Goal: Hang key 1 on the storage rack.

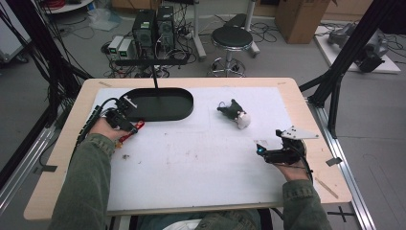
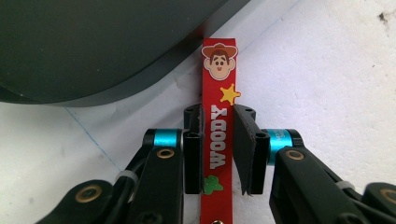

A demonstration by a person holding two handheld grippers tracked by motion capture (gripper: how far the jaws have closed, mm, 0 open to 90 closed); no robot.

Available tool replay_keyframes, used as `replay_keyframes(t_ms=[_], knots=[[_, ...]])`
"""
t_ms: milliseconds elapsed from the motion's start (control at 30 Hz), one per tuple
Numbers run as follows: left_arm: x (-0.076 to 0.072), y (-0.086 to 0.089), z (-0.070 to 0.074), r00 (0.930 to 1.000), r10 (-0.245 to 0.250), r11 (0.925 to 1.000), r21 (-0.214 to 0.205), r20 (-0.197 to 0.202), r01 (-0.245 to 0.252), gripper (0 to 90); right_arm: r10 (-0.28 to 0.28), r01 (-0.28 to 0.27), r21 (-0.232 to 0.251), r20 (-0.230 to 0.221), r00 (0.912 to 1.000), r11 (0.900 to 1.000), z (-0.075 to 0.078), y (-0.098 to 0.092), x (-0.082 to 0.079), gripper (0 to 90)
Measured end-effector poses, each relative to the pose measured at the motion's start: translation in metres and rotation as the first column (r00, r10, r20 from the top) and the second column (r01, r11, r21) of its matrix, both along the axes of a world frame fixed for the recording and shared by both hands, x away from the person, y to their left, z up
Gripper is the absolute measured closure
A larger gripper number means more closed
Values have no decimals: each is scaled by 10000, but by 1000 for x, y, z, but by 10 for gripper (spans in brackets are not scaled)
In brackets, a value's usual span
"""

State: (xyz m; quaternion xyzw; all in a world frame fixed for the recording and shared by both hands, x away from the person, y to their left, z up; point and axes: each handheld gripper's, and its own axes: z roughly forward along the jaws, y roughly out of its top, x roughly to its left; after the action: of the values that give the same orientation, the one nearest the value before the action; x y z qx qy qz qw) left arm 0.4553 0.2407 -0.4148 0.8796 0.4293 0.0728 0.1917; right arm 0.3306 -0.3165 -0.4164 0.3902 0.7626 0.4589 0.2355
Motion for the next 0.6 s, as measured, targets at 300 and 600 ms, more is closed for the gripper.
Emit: replay_keyframes(t_ms=[300,600], knots=[[1,2,1,9999,84,9997,-209,-141,-87,745,105,-106,-231,-45,9999,9997,-3,3,3,7],[-12,12,24,9998,-1,9958,-913,207,20,746,137,-139,-105,-118,9998,9998,-3,4,2,6]])
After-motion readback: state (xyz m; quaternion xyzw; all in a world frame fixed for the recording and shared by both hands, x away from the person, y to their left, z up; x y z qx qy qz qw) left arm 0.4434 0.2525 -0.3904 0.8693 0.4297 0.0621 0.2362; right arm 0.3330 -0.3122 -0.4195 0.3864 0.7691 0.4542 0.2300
